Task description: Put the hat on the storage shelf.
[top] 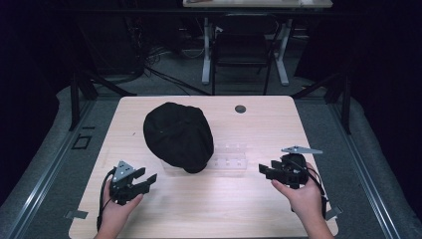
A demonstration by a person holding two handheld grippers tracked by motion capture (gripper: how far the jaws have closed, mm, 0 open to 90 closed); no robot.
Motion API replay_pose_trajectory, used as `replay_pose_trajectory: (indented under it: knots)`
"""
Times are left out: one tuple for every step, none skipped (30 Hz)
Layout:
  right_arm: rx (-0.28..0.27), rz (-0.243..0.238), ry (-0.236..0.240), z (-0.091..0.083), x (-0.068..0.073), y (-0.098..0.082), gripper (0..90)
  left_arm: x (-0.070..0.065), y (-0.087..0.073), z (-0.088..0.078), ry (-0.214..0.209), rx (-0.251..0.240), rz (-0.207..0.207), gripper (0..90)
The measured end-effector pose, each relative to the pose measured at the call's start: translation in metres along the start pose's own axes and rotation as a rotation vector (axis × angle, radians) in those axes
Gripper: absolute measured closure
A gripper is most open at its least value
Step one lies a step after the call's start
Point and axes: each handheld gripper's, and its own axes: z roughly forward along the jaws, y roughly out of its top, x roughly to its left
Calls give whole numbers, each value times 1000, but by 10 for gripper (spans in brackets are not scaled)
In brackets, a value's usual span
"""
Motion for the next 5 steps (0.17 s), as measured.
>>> replay_pose_trajectory:
  knots:
    - [2,-2,-1,1,-2,-3,462,-2,0,1,0,-2,6,469]
    - [-4,3,1,3,-4,-7,462,-3,0,1,-8,2,16,469]
    - [-8,10,0,4,-6,-11,461,-5,1,2,-17,-3,20,469]
    - [-19,15,1,5,-7,-14,462,-8,1,3,-27,-2,32,469]
    - [-31,7,-3,5,-10,-17,461,-12,3,4,-37,-4,43,469]
